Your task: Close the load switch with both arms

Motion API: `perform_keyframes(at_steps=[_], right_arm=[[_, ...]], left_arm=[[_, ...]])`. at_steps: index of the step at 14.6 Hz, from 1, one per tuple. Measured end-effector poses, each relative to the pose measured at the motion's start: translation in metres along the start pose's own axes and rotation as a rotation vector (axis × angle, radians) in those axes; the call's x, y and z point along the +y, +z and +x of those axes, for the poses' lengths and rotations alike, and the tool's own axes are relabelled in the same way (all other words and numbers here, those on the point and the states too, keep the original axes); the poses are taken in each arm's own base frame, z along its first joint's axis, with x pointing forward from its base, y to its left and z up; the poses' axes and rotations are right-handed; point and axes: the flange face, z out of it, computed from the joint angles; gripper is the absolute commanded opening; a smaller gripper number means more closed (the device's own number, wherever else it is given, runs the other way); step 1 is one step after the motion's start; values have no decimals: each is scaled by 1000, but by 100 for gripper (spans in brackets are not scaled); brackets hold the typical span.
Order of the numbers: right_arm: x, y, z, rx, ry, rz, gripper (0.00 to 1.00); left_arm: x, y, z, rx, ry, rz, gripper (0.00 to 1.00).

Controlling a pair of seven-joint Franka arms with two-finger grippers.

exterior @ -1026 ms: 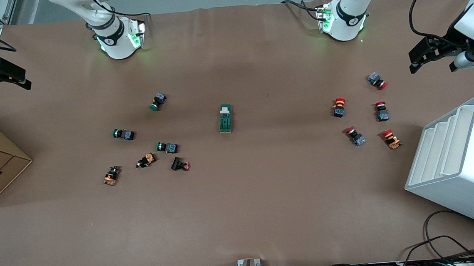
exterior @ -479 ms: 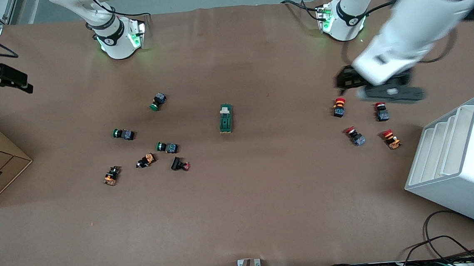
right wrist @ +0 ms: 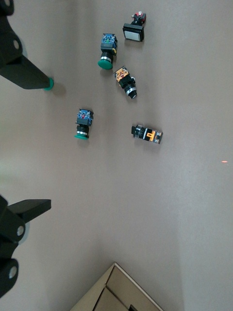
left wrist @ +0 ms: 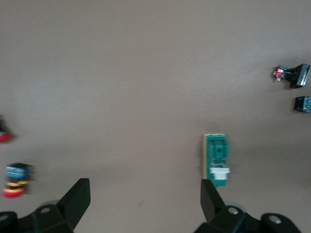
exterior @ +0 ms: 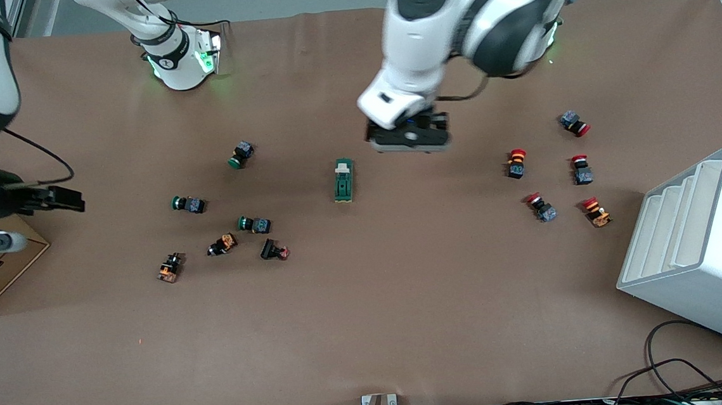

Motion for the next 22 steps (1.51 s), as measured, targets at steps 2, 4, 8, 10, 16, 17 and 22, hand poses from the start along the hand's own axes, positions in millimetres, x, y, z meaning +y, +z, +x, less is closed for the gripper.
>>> perform_keyframes(at_steps=[2, 4, 8, 10, 16, 17, 22], right_arm=[[-24, -3, -1, 4, 91, 11, 100], [-63, -6, -5, -1, 234, 28, 100], [-165, 0, -22, -30, 560, 41, 100], [-212, 13, -33, -32, 714, 41, 100], [-315, 46, -53, -23, 1169, 120, 100], [-325, 54, -52, -24, 1209, 124, 100], [-397, 99, -73, -39, 1287, 92, 100]], left_arm=[[38, 32, -37, 57, -20, -8, 100], [67, 72, -76, 137, -42, 26, 100], [113, 155, -150, 276, -70, 63, 100], [125, 191, -181, 354, -59, 62, 99], [129, 272, -235, 529, 60, 30, 99], [126, 279, -238, 544, 76, 36, 99], [110, 296, -246, 645, 87, 22, 99]])
